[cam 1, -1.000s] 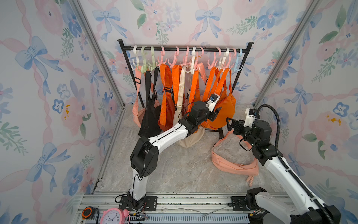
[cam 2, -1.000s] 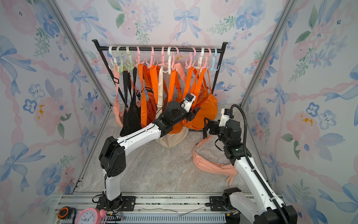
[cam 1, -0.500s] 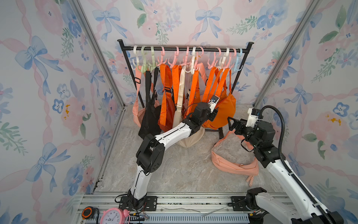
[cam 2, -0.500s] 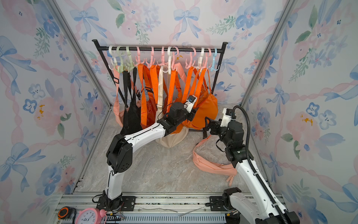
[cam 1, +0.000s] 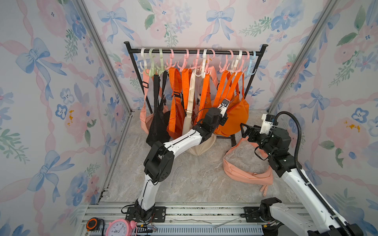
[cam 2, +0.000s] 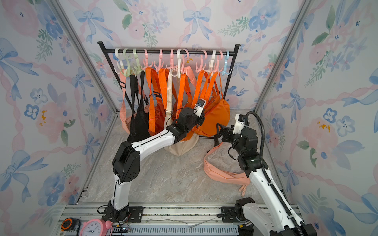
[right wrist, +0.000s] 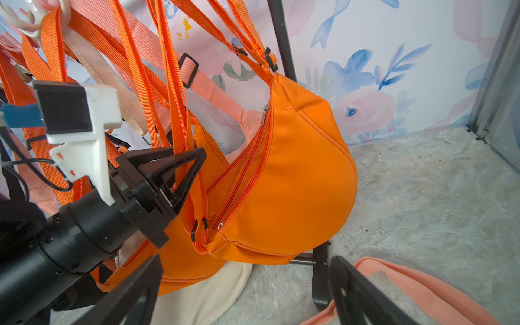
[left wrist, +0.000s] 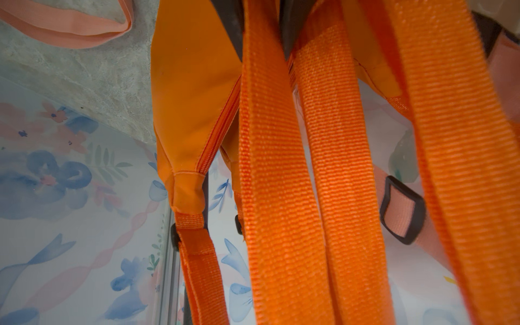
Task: Take the bag off the hook
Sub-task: Pick up the bag from the hook.
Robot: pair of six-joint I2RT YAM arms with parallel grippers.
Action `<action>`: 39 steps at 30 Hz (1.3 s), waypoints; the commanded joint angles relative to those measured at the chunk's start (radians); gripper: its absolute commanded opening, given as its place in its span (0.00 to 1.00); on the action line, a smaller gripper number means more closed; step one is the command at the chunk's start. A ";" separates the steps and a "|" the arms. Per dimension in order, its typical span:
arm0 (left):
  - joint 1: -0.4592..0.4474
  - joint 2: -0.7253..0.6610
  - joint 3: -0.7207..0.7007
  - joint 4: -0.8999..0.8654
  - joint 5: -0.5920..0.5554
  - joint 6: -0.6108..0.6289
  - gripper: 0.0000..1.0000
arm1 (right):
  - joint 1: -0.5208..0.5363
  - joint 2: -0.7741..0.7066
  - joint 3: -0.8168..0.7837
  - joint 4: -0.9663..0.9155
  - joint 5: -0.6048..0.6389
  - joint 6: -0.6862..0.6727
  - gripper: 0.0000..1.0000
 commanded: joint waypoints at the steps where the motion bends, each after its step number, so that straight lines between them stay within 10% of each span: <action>1: -0.004 0.002 0.011 0.023 0.008 0.001 0.10 | 0.010 0.002 0.040 -0.003 -0.004 -0.019 0.94; 15: -0.007 -0.169 -0.089 0.025 0.091 -0.049 0.00 | -0.021 0.132 0.187 0.003 -0.007 -0.091 0.88; 39: 0.013 -0.337 -0.213 -0.004 0.178 -0.109 0.00 | -0.120 0.521 0.681 -0.004 -0.293 -0.150 0.38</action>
